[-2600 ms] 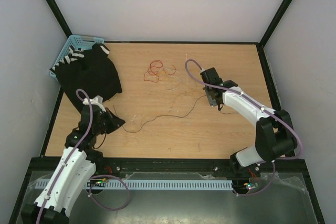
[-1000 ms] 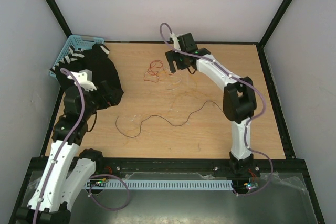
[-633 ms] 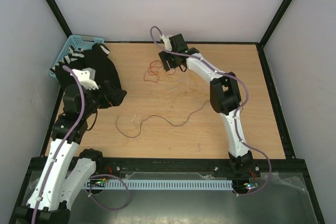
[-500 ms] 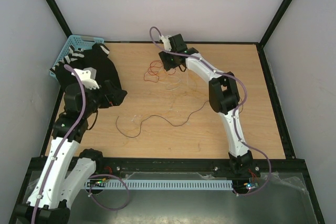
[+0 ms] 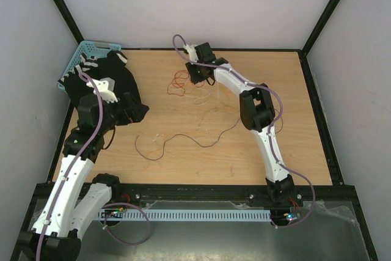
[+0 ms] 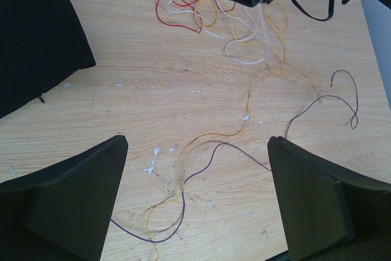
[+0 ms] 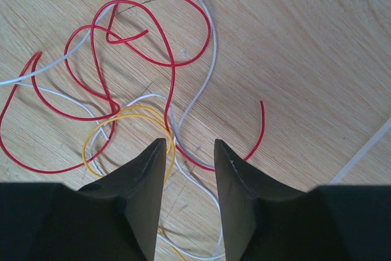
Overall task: Zip-tie the wires
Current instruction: Pick up the cable at the center of the board, then straighten the cable at the center of the board, then pick up the cable at the center of the board.
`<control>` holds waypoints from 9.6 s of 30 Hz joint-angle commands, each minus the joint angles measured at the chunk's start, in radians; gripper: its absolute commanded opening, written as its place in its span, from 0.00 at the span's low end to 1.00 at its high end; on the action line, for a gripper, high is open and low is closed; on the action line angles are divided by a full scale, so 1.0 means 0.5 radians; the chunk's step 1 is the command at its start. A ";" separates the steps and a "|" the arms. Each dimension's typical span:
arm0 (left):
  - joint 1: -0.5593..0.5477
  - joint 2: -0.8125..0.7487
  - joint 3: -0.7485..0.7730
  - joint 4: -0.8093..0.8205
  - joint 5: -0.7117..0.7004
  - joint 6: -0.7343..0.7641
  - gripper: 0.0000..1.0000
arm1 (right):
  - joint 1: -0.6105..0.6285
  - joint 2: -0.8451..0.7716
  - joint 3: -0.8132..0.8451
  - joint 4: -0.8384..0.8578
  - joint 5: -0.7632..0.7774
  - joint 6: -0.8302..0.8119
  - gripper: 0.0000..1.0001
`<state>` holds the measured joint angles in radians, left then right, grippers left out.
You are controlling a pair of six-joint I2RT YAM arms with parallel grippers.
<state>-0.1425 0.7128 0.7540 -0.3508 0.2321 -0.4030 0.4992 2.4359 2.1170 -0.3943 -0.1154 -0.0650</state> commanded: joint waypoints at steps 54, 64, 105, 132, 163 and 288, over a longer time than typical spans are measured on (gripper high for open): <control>-0.042 0.796 1.405 0.819 1.085 -0.475 0.99 | 0.016 -1.826 -0.080 0.015 -0.343 0.114 0.03; -0.506 0.914 1.412 0.843 0.969 -0.353 0.80 | 0.027 -2.208 -0.568 0.182 -0.673 0.347 0.03; -0.832 0.766 1.832 0.227 0.243 0.298 0.00 | 0.039 -2.294 -1.916 0.463 0.006 0.592 1.00; -0.816 0.658 1.831 0.150 0.364 0.242 0.00 | 0.026 -0.761 -1.207 0.651 0.094 1.548 1.00; -0.811 0.588 1.821 0.093 0.318 0.284 0.00 | 0.033 -0.457 -0.585 0.383 0.334 1.248 0.72; 0.125 0.059 -0.174 -0.178 0.101 -0.055 0.79 | -0.078 -0.673 -0.719 0.295 0.018 0.495 0.88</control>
<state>-0.0845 0.7422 0.5659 -0.4480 0.2333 -0.5194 0.4519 1.9831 1.6150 -0.2935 -0.0704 0.1833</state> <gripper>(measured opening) 0.780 0.880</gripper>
